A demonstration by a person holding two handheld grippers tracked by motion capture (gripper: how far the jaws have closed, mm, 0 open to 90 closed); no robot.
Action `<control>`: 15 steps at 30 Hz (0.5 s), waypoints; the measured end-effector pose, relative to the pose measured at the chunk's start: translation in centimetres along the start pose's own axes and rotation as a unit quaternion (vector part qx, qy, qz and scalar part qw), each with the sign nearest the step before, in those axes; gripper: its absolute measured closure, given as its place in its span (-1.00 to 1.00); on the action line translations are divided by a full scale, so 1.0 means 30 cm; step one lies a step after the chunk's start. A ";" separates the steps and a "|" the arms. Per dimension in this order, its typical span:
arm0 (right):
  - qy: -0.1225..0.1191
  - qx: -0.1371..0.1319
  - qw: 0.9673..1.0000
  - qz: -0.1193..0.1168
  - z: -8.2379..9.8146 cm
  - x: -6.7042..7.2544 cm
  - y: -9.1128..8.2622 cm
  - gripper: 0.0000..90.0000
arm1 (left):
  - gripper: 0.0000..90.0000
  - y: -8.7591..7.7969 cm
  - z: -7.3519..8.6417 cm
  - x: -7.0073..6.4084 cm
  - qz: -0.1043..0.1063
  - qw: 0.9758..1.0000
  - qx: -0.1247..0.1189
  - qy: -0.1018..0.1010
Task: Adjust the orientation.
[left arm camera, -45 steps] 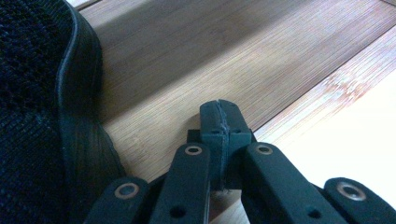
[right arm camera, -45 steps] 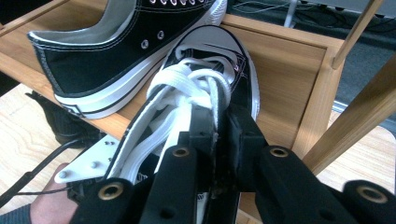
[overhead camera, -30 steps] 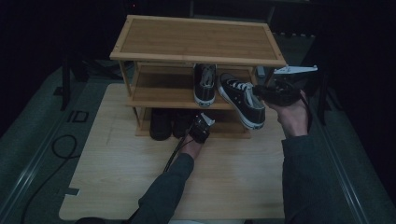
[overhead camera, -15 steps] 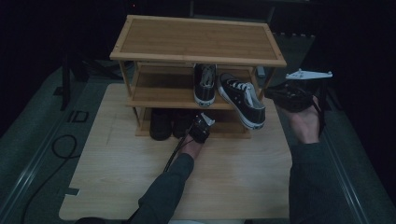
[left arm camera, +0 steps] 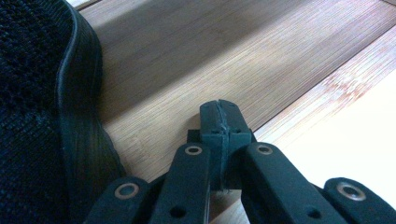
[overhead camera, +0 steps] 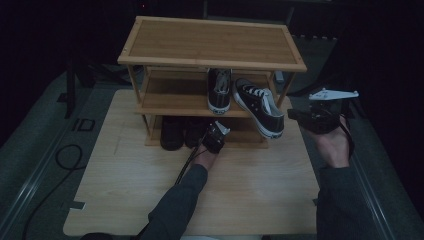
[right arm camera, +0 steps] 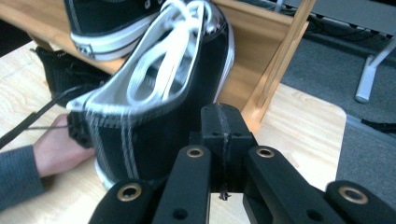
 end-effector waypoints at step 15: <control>-0.023 0.011 1.000 -0.009 0.112 0.079 -0.022 1.00 | 1.00 0.000 0.000 0.000 0.000 1.000 0.000 0.000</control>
Point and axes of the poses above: each handheld gripper's, and its own axes: y roughly forward along the jaws, z roughly out of its underside, x roughly to its left, the point moved 3 cm from there along y, roughly forward along the jaws, and after that the axes turned 15 degrees about x, right-handed, at the moved point
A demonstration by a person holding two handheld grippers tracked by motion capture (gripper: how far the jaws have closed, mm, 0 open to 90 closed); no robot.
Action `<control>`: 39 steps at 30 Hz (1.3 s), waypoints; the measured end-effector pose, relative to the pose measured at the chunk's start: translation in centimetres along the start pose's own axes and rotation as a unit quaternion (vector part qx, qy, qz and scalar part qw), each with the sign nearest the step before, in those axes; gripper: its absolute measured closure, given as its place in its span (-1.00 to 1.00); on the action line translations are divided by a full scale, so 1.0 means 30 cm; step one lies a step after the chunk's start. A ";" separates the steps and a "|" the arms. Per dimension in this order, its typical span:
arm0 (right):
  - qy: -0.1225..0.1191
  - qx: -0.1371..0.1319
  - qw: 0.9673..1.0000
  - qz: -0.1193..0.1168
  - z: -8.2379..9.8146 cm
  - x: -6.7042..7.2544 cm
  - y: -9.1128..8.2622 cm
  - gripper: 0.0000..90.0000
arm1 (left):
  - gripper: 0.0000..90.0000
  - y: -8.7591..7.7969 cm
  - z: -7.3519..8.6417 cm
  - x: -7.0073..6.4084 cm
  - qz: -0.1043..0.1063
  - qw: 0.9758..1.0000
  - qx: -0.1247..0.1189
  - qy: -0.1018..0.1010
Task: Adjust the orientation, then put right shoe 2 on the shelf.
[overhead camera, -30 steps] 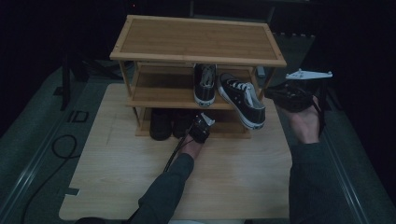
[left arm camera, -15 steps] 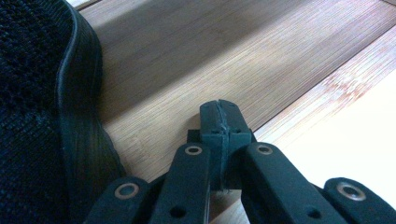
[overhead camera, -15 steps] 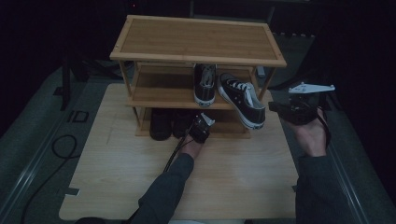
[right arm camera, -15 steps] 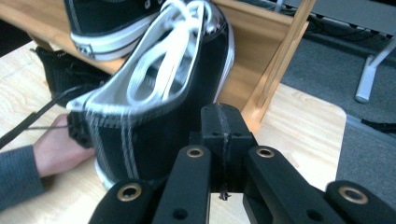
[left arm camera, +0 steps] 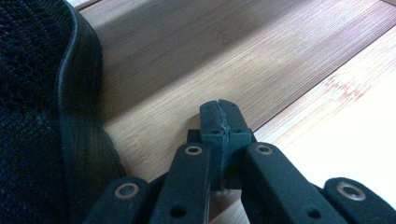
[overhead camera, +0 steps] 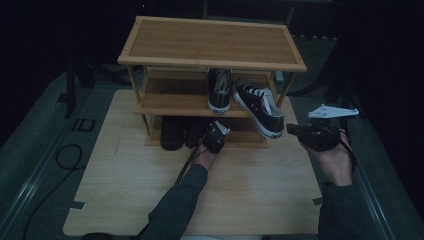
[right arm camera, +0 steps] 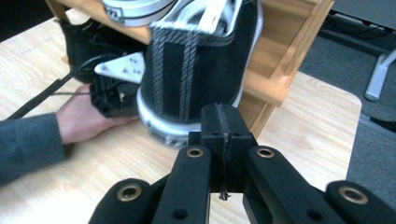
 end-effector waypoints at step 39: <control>-0.015 0.002 1.000 -0.026 0.035 0.053 0.043 1.00 | 1.00 0.000 -0.001 -0.003 -0.003 1.000 0.001 -0.003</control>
Point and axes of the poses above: each handheld gripper's, and its own axes: y roughly forward along the jaws, z roughly out of its underside, x roughly to its left, the point moved 3 cm from there along y, roughly forward along the jaws, and after that the axes turned 15 degrees about x, right-handed, at the moved point
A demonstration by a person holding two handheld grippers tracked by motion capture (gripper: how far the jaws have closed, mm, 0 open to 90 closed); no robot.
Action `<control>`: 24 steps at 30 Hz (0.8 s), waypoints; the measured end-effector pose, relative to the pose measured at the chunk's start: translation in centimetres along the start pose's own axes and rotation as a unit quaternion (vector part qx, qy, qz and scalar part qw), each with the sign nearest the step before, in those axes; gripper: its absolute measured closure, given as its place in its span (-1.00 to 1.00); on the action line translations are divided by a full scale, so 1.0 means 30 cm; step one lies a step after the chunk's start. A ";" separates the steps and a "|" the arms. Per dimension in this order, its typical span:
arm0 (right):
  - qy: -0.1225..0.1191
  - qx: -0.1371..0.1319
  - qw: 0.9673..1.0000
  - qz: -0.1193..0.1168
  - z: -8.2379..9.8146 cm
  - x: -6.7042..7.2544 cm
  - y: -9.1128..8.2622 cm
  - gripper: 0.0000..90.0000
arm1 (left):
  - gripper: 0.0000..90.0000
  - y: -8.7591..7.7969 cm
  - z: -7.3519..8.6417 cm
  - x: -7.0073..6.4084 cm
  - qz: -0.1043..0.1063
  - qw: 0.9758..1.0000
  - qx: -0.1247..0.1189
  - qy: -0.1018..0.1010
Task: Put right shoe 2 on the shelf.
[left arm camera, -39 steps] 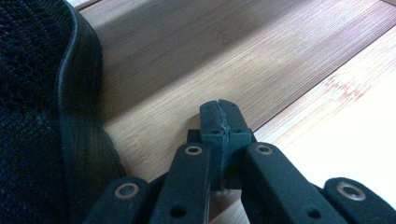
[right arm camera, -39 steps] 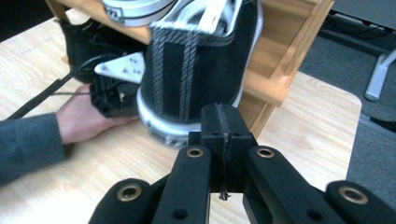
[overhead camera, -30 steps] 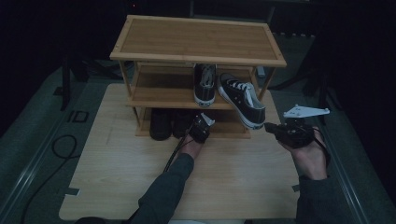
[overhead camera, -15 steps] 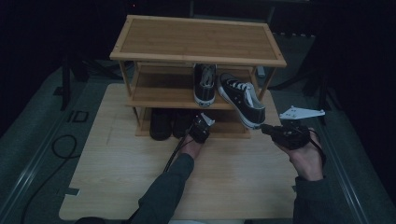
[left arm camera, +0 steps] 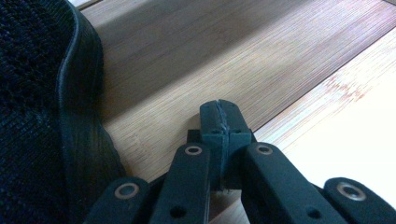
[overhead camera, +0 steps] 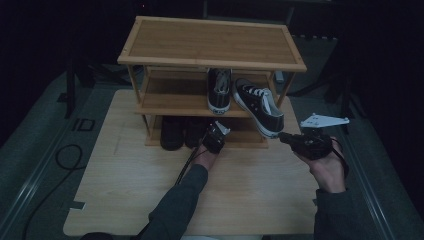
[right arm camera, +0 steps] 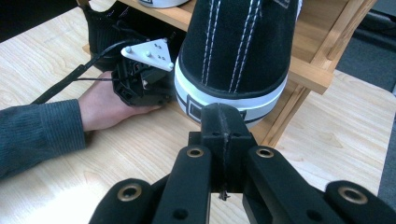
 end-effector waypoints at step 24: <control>-0.010 -0.018 1.000 -0.022 -0.048 0.028 0.022 1.00 | 1.00 -0.001 -0.001 0.000 -0.001 1.000 0.002 0.002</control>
Point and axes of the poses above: each handheld gripper's, and its own axes: y roughly forward along the jaws, z roughly out of its underside, x roughly to its left, the point moved 3 cm from there along y, roughly forward along the jaws, and after that the axes turned 15 degrees about x, right-handed, at the moved point
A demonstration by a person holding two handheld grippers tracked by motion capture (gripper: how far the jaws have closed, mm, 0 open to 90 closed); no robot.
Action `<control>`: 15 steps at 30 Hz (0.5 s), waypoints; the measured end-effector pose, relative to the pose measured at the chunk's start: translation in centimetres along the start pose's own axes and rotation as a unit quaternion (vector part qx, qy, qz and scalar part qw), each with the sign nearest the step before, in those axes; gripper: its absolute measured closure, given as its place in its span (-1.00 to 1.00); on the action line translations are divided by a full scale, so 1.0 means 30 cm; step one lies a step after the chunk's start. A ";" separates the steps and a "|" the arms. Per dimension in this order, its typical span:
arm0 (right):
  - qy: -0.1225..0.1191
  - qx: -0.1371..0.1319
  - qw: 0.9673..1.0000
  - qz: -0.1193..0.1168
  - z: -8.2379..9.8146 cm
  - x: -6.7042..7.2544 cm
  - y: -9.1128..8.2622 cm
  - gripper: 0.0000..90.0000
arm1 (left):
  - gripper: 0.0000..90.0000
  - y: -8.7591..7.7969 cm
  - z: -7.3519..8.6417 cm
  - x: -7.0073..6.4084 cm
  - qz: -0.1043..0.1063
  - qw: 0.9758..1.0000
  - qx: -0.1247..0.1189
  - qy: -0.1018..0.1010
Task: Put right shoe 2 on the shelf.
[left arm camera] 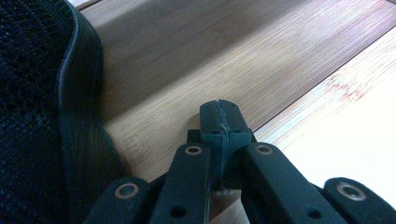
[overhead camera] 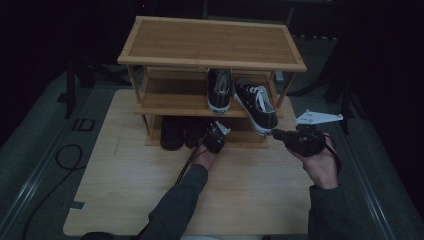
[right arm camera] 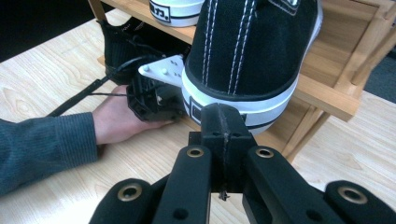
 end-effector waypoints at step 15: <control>-0.008 -0.011 1.000 -0.017 -0.041 0.029 0.040 1.00 | 1.00 0.001 0.000 -0.001 -0.001 1.000 -0.001 -0.002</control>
Point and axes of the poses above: each handheld gripper's, and its own axes: y roughly forward along the jaws, z roughly out of its underside, x roughly to its left, the point moved 3 cm from there along y, roughly forward along the jaws, and after that the axes turned 15 degrees about x, right-handed, at the moved point
